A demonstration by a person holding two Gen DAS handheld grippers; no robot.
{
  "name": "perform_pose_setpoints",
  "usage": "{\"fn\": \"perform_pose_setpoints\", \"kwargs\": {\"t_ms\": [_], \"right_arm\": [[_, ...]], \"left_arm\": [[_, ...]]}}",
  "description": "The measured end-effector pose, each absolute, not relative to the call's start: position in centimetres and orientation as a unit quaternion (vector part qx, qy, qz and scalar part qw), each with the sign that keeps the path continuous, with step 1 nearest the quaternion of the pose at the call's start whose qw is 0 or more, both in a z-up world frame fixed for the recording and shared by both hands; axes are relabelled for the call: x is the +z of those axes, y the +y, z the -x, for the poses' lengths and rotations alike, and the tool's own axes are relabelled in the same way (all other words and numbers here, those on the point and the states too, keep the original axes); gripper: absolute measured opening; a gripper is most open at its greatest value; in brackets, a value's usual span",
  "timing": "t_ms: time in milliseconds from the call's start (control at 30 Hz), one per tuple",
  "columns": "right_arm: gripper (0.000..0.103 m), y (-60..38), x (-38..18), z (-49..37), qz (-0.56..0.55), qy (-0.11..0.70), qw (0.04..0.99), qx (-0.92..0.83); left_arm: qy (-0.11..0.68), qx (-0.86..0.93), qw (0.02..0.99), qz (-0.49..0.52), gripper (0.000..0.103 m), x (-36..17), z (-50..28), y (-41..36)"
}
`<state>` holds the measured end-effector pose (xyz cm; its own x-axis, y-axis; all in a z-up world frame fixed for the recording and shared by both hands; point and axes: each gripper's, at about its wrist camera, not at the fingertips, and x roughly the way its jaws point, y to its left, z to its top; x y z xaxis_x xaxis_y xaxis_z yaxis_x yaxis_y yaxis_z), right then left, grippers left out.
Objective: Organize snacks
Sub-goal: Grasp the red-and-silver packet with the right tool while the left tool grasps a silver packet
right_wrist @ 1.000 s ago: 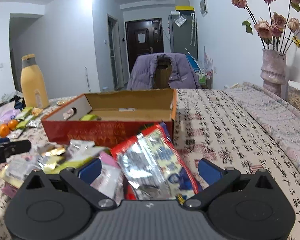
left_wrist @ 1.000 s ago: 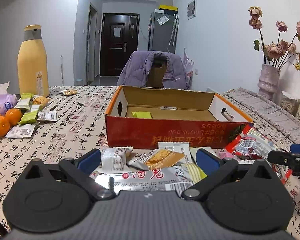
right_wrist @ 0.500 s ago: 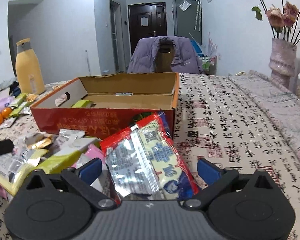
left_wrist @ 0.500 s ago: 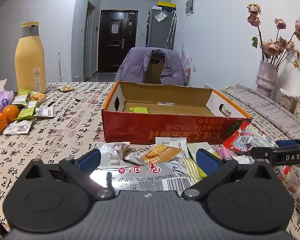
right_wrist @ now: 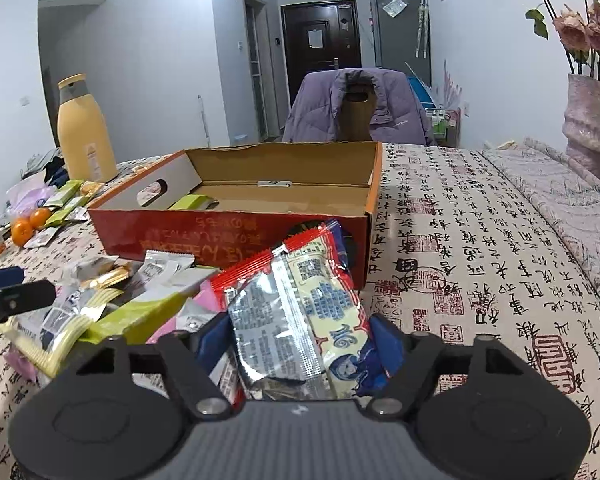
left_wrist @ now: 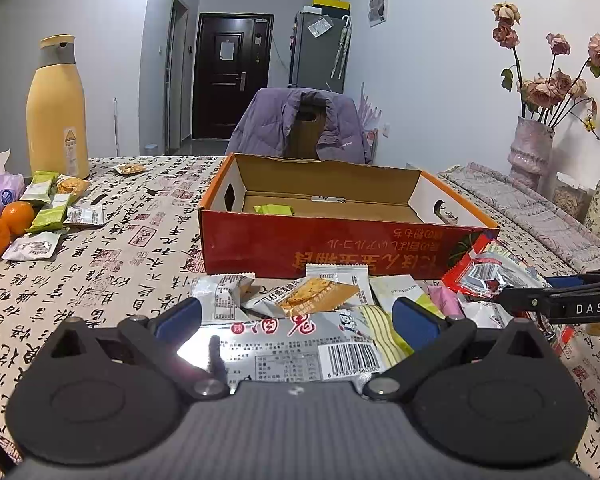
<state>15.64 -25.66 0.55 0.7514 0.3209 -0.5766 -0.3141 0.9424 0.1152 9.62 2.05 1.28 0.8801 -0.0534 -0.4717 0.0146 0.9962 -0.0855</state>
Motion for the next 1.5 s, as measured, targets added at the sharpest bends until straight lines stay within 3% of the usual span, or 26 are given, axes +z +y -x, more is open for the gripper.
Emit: {"fn": "perform_pose_setpoints", "kwargs": {"t_ms": [200, 667, 1300, 1400, 1500], "right_arm": [[0.06, -25.9, 0.8, -14.4, -0.016, 0.294, 0.941, 0.17], [0.059, -26.9, 1.9, -11.3, -0.044, 0.247, 0.957, 0.142], [0.059, -26.5, 1.8, -10.1, -0.056, 0.253, 0.957, 0.131], [0.059, -26.3, 2.1, -9.4, -0.055, 0.251, 0.958, 0.129], [0.059, -26.4, 2.4, -8.8, -0.055, 0.247, 0.959, 0.125]], "left_arm": [[0.244, -0.013, 0.969, 0.039, 0.103, 1.4, -9.3, 2.1], [0.26, 0.001, 0.965, 0.032, 0.103, 1.8, -9.5, 2.9], [0.321, -0.003, 0.947, 0.037, 0.103, 0.0, -12.0, 8.3], [0.337, -0.03, 0.938, 0.078, 0.095, -0.3, -11.8, 8.9], [0.336, -0.035, 0.936, 0.097, 0.075, -0.2, -10.8, 9.1]]}}
